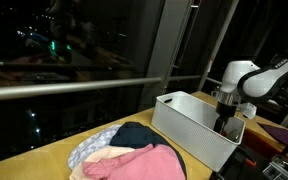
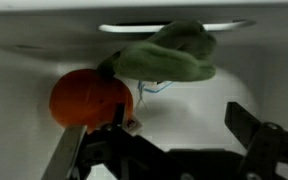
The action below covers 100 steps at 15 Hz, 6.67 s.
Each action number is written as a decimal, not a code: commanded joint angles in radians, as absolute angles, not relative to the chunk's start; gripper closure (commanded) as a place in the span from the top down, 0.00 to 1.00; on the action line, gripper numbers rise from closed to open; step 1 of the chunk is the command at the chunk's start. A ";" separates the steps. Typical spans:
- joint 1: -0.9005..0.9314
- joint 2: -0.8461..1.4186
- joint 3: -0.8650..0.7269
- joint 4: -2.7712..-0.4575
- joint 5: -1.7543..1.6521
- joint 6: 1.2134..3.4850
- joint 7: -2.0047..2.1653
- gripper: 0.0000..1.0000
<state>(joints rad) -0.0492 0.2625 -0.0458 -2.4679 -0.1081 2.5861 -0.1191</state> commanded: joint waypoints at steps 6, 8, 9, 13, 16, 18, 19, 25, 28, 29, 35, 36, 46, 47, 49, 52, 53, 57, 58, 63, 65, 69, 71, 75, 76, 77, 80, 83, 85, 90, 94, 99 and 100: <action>-0.053 0.462 -0.112 -2.428 -0.155 2.678 -0.083 0.74; -0.045 0.470 -0.112 -2.427 -0.153 2.684 -0.077 0.58; -0.038 0.467 -0.111 -2.426 -0.156 2.679 -0.073 0.51; -0.013 0.432 -0.111 -2.427 -0.174 2.660 -0.046 0.21; 0.007 0.392 -0.112 -2.433 -0.197 2.650 -0.022 0.01; 0.018 0.358 -0.110 -2.439 -0.203 2.643 -0.016 0.00; 0.022 0.341 -0.109 -2.442 -0.204 2.639 -0.015 0.00; 0.042 0.191 -0.092 -2.456 -0.224 2.597 -0.003 0.01; 0.085 0.076 -0.053 -2.431 -0.255 2.514 0.041 0.01; 0.099 0.052 -0.033 -2.413 -0.271 2.487 0.059 0.01; 0.188 -0.002 0.137 -2.199 -0.316 2.253 0.164 0.01; 0.199 0.001 0.159 -2.160 -0.315 2.217 0.166 0.01; 0.293 0.188 0.238 -1.822 -0.405 2.005 0.181 0.01; 0.299 0.206 0.236 -1.803 -0.406 1.999 0.179 0.01; 0.310 0.244 0.231 -1.774 -0.408 1.991 0.178 0.01; 0.318 0.290 0.223 -1.743 -0.404 1.979 0.172 0.29; 0.319 0.301 0.220 -1.737 -0.401 1.975 0.168 0.34; 0.321 0.327 0.210 -1.708 -0.396 1.955 0.153 0.63; 0.321 0.328 0.209 -1.700 -0.394 1.944 0.149 0.70; 0.315 0.320 0.203 -1.674 -0.394 1.903 0.121 1.00; 0.313 0.318 0.204 -1.697 -0.381 1.936 0.138 0.96; 0.312 0.318 0.203 -1.693 -0.381 1.935 0.135 1.00; 0.312 0.318 0.203 -1.693 -0.381 1.935 0.135 1.00; 0.312 0.318 0.203 -1.693 -0.381 1.935 0.135 1.00; 0.312 0.318 0.203 -1.693 -0.381 1.935 0.135 1.00; 0.312 0.318 0.203 -1.693 -0.381 1.935 0.135 1.00; 0.312 0.318 0.203 -1.693 -0.381 1.935 0.135 1.00; 0.312 0.318 0.203 -1.693 -0.381 1.935 0.135 1.00; 0.312 0.318 0.203 -1.693 -0.381 1.935 0.135 1.00; 0.362 0.347 0.204 -1.698 -0.450 1.921 0.211 1.00; 0.463 0.396 0.223 -1.758 -0.518 1.938 0.348 1.00; 0.640 0.531 0.223 -1.783 -0.599 1.953 0.573 1.00; 0.677 0.560 0.213 -1.775 -0.613 1.941 0.608 1.00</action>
<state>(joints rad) 0.5991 0.4841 0.2321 -1.7977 -0.5573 1.9440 0.5123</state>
